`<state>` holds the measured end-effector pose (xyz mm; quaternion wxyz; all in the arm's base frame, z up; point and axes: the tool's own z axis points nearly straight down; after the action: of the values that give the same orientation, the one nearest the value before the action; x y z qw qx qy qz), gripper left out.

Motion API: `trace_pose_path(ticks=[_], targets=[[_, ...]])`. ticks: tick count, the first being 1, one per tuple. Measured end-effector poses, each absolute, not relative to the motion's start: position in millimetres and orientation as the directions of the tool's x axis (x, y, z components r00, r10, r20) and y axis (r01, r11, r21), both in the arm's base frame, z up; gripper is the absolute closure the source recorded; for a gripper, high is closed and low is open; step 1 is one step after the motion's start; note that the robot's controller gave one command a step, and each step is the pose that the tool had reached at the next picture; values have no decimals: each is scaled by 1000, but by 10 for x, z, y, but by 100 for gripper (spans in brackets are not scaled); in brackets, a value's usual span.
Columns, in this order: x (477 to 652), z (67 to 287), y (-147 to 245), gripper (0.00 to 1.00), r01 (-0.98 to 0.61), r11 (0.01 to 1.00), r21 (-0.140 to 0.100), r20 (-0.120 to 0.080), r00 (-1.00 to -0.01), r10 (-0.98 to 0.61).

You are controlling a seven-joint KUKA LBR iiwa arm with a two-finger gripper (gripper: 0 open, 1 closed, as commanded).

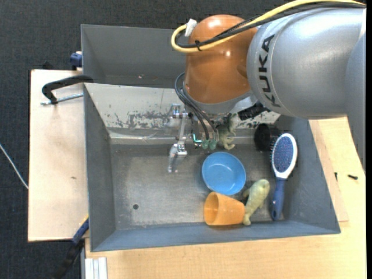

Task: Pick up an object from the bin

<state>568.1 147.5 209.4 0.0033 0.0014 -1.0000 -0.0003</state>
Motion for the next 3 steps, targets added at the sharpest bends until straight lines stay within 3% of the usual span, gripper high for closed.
trace_pose_path(ticks=[1, 2, 3], targets=[[5556, 1324, 792, 0, 15, 1000, -3, 7, -1000, 15], [5489, 1481, 220, 0, -101, 995, -2, -1, -995, -101], [5656, 722, -32, 0, -30, 1000, 0, -12, -999, -30]])
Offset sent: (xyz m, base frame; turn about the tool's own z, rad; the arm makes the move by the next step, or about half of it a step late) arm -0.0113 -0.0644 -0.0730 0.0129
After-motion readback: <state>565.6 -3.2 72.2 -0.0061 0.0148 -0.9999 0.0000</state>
